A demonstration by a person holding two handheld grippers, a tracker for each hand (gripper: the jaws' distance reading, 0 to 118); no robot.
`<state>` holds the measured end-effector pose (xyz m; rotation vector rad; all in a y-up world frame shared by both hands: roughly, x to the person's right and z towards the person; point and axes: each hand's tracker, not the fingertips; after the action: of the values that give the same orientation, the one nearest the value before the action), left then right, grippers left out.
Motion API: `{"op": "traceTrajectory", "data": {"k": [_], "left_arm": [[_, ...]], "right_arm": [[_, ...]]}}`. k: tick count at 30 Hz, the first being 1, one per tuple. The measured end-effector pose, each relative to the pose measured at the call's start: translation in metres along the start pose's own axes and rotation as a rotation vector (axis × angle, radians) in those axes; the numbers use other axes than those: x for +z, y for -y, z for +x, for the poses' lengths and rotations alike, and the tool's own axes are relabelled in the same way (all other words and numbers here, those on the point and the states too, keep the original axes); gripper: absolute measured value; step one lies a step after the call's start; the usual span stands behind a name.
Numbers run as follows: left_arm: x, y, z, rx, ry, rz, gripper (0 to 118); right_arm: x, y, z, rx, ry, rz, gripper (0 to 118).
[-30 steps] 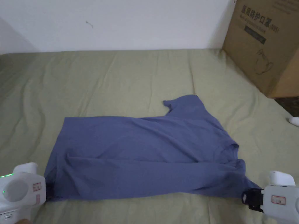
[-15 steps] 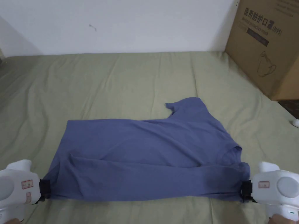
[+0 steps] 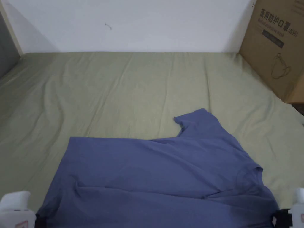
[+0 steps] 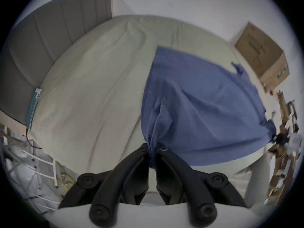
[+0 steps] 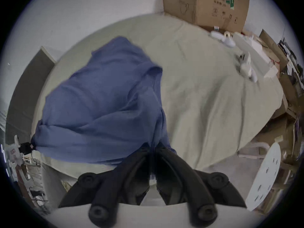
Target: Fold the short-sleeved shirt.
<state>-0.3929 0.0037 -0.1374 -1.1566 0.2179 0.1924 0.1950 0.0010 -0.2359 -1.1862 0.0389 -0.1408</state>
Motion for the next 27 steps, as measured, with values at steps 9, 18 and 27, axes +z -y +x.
{"op": "traceTrajectory", "data": {"k": [9,18,27], "left_arm": [[0.029,-0.027,-0.011,0.148,0.030,0.183,97],[0.015,-0.057,0.029,0.011,0.076,0.147,0],[-0.005,-0.103,0.034,0.018,0.041,0.156,0]], "right_arm": [[0.037,-0.037,-0.010,0.033,-0.026,0.139,67],[0.013,-0.077,-0.063,0.091,-0.129,0.111,0],[-0.034,-0.185,-0.066,0.110,-0.101,0.158,42]]}}
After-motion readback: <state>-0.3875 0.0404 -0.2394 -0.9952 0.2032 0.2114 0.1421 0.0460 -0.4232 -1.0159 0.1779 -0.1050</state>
